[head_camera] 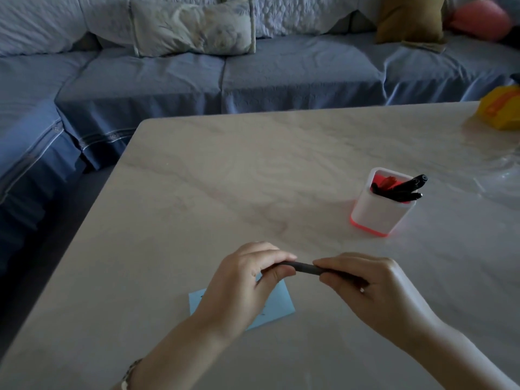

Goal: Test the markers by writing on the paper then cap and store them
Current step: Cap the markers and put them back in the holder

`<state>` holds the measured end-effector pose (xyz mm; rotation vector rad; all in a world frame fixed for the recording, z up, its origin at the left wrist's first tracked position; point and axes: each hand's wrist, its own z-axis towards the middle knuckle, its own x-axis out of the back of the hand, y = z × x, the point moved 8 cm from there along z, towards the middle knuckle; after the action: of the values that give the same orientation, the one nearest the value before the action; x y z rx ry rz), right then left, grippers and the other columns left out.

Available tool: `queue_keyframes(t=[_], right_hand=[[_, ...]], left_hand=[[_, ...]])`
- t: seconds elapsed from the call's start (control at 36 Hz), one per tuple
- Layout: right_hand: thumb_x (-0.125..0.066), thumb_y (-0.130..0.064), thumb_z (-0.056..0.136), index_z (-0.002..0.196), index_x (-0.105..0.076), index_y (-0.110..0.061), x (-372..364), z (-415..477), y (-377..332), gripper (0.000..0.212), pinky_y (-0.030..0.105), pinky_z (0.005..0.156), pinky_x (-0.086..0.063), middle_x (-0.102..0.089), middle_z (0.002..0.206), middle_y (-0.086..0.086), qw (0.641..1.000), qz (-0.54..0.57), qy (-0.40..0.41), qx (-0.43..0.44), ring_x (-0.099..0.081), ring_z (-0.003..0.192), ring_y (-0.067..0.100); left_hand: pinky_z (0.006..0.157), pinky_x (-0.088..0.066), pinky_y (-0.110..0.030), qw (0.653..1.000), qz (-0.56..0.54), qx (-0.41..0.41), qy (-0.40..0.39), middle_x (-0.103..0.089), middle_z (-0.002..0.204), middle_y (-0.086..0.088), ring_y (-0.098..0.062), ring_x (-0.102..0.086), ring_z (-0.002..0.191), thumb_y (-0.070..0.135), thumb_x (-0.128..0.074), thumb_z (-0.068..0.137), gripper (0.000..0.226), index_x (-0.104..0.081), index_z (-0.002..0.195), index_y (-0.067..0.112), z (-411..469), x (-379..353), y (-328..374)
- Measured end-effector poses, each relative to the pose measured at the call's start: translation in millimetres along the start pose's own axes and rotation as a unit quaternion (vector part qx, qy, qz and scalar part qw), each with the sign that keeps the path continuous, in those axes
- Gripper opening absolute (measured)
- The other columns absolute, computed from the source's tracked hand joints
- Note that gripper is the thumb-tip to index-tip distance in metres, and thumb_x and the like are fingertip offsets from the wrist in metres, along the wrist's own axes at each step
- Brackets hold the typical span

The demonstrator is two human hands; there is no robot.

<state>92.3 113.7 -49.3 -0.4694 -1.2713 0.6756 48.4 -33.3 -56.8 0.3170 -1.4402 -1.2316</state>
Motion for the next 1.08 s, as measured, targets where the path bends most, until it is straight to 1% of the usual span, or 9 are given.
queue_keyframes(t=[0.08, 0.22, 0.36, 0.47, 0.58, 0.78, 0.86, 0.97, 1.08], right_hand=[[-0.063, -0.024, 0.084, 0.102, -0.069, -0.033, -11, 4, 14, 0.020, 0.023, 0.067, -0.047, -0.067, 0.082, -0.014, 0.995, -0.028, -0.066, -0.067, -0.058, 0.076, 0.007], [-0.066, -0.009, 0.081, 0.097, -0.068, -0.023, 4, 13, 31, 0.021, 0.000, 0.065, -0.040, -0.059, 0.074, -0.023, 0.990, -0.001, -0.078, -0.119, -0.056, 0.072, -0.015], [-0.078, -0.015, 0.069, 0.067, -0.067, -0.028, 66, 18, 49, 0.017, 0.000, 0.058, -0.040, -0.066, 0.065, -0.012, 0.978, -0.022, 0.126, -0.165, -0.058, 0.065, -0.007], [-0.073, -0.012, 0.074, 0.080, -0.073, -0.013, 125, 22, 63, 0.006, 0.003, 0.064, -0.040, -0.067, 0.071, -0.002, 0.941, -0.068, 0.290, -0.157, -0.061, 0.066, 0.010], [-0.062, -0.009, 0.084, 0.092, -0.068, -0.005, 157, 28, 76, 0.010, 0.017, 0.068, -0.046, -0.064, 0.082, 0.003, 0.922, -0.099, 0.347, -0.143, -0.060, 0.075, 0.018], [-0.054, -0.009, 0.086, 0.093, -0.063, -0.006, 127, 66, 122, 0.012, 0.029, 0.070, -0.037, -0.055, 0.101, 0.015, 0.934, -0.141, 0.186, -0.272, -0.049, 0.084, 0.026], [-0.054, -0.007, 0.085, 0.100, -0.062, -0.006, 106, 75, 136, 0.017, 0.029, 0.073, -0.038, -0.057, 0.108, 0.017, 0.933, -0.137, 0.138, -0.302, -0.052, 0.093, 0.031], [-0.053, -0.006, 0.083, 0.102, -0.059, -0.010, 97, 70, 137, 0.020, 0.030, 0.070, -0.039, -0.061, 0.105, 0.017, 0.930, -0.126, 0.137, -0.315, -0.051, 0.088, 0.031], [-0.055, -0.008, 0.083, 0.117, -0.053, -0.012, 95, 58, 123, 0.034, 0.036, 0.082, -0.041, -0.056, 0.115, 0.015, 0.932, -0.149, 0.142, -0.297, -0.048, 0.108, 0.031]], left_hand=[[0.068, -0.039, -0.008, 0.999, 0.002, 0.052, -0.006, -0.062, 0.081, 0.021, 0.001, -0.056, 0.079, 0.020, -0.064, 0.087, 0.012, -0.072, 0.095, 0.019, 7, -7, -14], [0.063, -0.037, -0.006, 0.996, -0.008, 0.083, 0.009, -0.061, 0.078, 0.013, 0.002, -0.050, 0.067, 0.014, -0.063, 0.086, 0.012, -0.070, 0.094, 0.018, 26, -13, -23], [0.072, -0.039, -0.003, 0.995, -0.013, 0.103, 0.005, -0.063, 0.094, 0.012, 0.003, -0.057, 0.085, 0.021, -0.053, 0.093, 0.021, -0.062, 0.111, 0.024, 47, -25, -22], [0.067, -0.040, -0.004, 0.984, 0.033, 0.162, -0.069, -0.061, 0.081, 0.012, 0.004, -0.055, 0.072, 0.020, -0.053, 0.092, 0.016, -0.065, 0.102, 0.020, 51, -42, -43], [0.072, -0.044, -0.017, 0.976, 0.071, 0.175, -0.109, -0.060, 0.076, 0.011, -0.007, -0.058, 0.074, 0.019, -0.052, 0.092, 0.015, -0.066, 0.097, 0.018, 45, -53, -54], [0.076, -0.049, -0.024, 0.962, 0.096, 0.213, -0.142, -0.067, 0.086, 0.003, -0.013, -0.066, 0.086, 0.020, -0.049, 0.092, 0.016, -0.065, 0.094, 0.021, 41, -53, -69], [0.064, -0.048, -0.020, 0.959, 0.092, 0.225, -0.143, -0.065, 0.081, 0.005, -0.014, -0.066, 0.079, 0.020, -0.046, 0.091, 0.015, -0.061, 0.089, 0.023, 42, -50, -70], [0.068, -0.049, -0.030, 0.959, 0.086, 0.230, -0.140, -0.061, 0.076, 0.006, -0.019, -0.065, 0.080, 0.020, -0.046, 0.088, 0.017, -0.061, 0.082, 0.020, 45, -47, -67], [0.079, -0.051, -0.034, 0.956, 0.093, 0.233, -0.152, -0.065, 0.085, -0.002, -0.020, -0.065, 0.083, 0.019, -0.045, 0.089, 0.019, -0.063, 0.086, 0.016, 46, -52, -64]])
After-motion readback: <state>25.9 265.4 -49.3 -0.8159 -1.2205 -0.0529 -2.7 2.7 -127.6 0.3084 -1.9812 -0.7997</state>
